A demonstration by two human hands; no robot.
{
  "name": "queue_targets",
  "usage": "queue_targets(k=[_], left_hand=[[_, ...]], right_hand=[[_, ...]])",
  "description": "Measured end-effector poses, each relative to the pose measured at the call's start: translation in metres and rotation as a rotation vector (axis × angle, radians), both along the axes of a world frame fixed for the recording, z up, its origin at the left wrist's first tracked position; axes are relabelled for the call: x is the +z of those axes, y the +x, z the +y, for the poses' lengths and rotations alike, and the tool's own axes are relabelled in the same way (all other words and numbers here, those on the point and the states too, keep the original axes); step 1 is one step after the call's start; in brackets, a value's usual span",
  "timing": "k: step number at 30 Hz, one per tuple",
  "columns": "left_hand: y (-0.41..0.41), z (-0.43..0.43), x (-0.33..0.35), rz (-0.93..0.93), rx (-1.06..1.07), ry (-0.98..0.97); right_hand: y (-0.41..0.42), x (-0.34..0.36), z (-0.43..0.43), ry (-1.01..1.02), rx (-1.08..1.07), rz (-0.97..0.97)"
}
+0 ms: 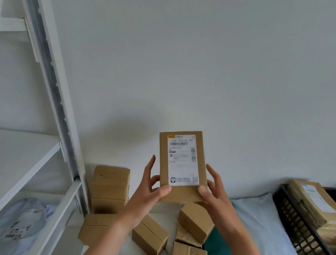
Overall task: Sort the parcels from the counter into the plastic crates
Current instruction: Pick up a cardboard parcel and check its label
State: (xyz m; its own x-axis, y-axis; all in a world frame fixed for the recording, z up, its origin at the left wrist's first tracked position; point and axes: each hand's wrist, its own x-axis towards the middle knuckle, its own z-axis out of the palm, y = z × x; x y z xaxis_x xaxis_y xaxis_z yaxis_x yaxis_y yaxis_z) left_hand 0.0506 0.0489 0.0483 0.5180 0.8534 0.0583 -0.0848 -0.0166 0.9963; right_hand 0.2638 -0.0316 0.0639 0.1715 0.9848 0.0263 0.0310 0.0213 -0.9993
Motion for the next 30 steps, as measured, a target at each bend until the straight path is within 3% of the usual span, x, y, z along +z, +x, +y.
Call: queue_targets(k=[6,10,14,19,30], left_hand=[[0.026,-0.03,-0.025,-0.138,0.117,-0.219],[0.034,-0.05,-0.047,-0.102,0.074,-0.283],[0.01,-0.039,-0.059,-0.217,0.146,-0.449],[0.019,-0.03,-0.048,-0.041,-0.071,-0.372],[0.182,-0.102,-0.029,0.065,-0.297,-0.335]], right_hand=[[-0.041,-0.029,-0.01,-0.043,-0.21,0.289],[-0.051,-0.047,-0.027,-0.052,-0.388,0.329],[-0.025,-0.058,-0.058,-0.112,-0.441,0.319],[0.015,-0.053,-0.101,-0.181,-0.451,0.208],[0.133,-0.032,-0.225,-0.132,-0.694,0.157]])
